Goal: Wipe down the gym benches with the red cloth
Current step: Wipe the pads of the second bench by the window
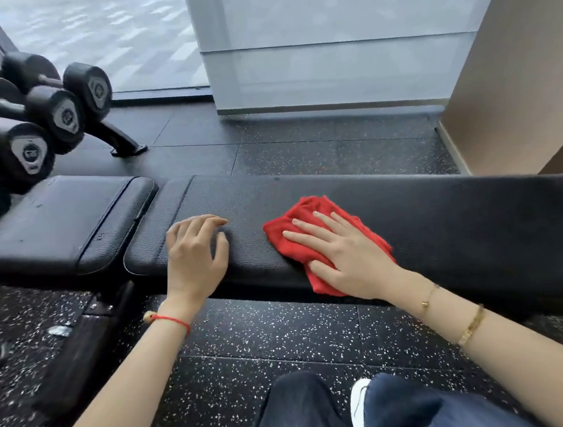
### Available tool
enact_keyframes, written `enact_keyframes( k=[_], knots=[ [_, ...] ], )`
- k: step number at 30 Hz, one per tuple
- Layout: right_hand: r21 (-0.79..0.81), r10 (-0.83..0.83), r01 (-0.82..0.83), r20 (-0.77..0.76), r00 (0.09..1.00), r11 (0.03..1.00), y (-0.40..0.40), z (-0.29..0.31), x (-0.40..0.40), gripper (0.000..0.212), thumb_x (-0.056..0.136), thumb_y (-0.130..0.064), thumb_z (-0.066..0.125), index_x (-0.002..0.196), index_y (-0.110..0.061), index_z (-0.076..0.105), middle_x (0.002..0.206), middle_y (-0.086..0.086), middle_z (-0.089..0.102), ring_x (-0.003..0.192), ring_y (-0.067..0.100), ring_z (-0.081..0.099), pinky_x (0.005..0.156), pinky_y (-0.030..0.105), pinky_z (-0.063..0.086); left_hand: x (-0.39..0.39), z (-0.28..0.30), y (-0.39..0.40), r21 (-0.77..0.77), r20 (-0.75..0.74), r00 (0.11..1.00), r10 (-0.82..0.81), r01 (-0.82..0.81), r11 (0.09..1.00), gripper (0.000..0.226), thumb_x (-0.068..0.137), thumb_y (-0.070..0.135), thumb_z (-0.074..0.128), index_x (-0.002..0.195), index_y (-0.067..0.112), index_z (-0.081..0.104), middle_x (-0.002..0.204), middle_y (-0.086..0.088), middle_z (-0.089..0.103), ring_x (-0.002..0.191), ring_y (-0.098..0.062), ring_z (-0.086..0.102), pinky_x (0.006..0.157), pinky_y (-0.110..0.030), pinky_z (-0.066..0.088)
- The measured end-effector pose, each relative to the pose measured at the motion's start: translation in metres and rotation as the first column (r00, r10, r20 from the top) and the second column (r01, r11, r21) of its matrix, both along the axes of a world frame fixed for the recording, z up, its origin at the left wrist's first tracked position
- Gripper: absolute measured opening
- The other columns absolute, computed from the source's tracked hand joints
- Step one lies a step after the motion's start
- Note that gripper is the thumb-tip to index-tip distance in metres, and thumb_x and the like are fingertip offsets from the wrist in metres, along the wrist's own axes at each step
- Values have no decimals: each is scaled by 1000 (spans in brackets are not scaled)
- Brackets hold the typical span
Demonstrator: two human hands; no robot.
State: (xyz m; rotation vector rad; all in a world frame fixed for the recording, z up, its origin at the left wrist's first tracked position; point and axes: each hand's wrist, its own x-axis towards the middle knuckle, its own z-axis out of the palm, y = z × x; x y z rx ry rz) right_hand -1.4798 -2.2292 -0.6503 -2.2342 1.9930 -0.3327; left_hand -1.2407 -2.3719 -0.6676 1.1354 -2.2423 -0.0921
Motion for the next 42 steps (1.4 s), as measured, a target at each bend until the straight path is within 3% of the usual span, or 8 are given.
enact_keyframes(
  k=[7, 10, 15, 21, 25, 32, 36, 42],
  knots=[
    [32, -326, 326, -4, 945, 945, -57, 1, -42, 55, 99, -37, 40, 152, -39, 25, 162, -9, 18, 151, 28, 9, 123, 42, -3, 1, -10, -7, 44, -47, 999, 11, -9, 999, 33, 90, 34, 44, 108, 17, 66, 115, 0, 66, 112, -24, 55, 104, -45, 35],
    [82, -377, 377, -15, 926, 922, -104, 2, -30, 55, 100, -41, 33, 153, -39, 21, 164, -8, 14, 151, 30, 7, 123, 44, -4, -1, -11, -7, 50, -39, 999, 11, -9, 999, 33, 90, 34, 44, 108, 17, 65, 114, 0, 65, 112, -25, 54, 104, -46, 36],
    [118, -279, 279, -19, 960, 953, -145, 9, 20, 56, 100, -41, 33, 154, -37, 20, 164, -7, 13, 151, 30, 6, 123, 45, -3, 3, -14, -4, 35, -31, 1000, 3, -2, 999, 31, 89, 31, 46, 108, 17, 65, 114, 1, 65, 110, -25, 54, 105, -46, 36],
    [22, 36, -36, 20, 999, 999, -77, 4, 44, 58, 97, -37, 43, 152, -40, 25, 162, -12, 18, 152, 23, 7, 123, 40, -2, 6, -15, -9, -1, -45, 999, -5, 5, 1000, 31, 89, 27, 46, 109, 16, 67, 114, 0, 67, 108, -27, 56, 106, -48, 36],
    [19, -104, 103, 20, 994, 994, -55, 5, 10, 57, 97, -35, 45, 151, -40, 26, 162, -13, 19, 152, 22, 8, 123, 38, -1, 5, -15, -11, -8, -56, 998, -14, 14, 1000, 31, 90, 28, 45, 109, 17, 67, 114, 1, 67, 109, -26, 56, 108, -49, 35],
    [80, -389, 388, -4, 921, 918, -114, 8, 5, 55, 100, -40, 34, 153, -37, 22, 164, -8, 14, 151, 28, 6, 123, 44, -3, 5, -17, -8, 11, -58, 998, -6, 6, 1000, 31, 89, 27, 45, 109, 17, 67, 115, 1, 67, 110, -26, 56, 109, -50, 33],
    [46, -296, 297, -18, 955, 954, -113, 9, 41, 57, 98, -40, 38, 153, -36, 23, 163, -7, 15, 151, 29, 7, 123, 45, -2, 6, -16, -8, -16, -53, 999, -4, 4, 1000, 29, 88, 25, 47, 108, 17, 68, 114, 1, 68, 108, -25, 57, 108, -49, 34],
    [-6, -49, 49, 7, 999, 999, -37, 1, 47, 60, 95, -38, 45, 152, -38, 26, 162, -11, 19, 151, 24, 9, 123, 40, -3, 4, -18, -10, -28, -53, 999, 3, -5, 1000, 28, 88, 24, 48, 108, 18, 68, 114, 2, 68, 108, -25, 58, 109, -47, 34]
  ],
)
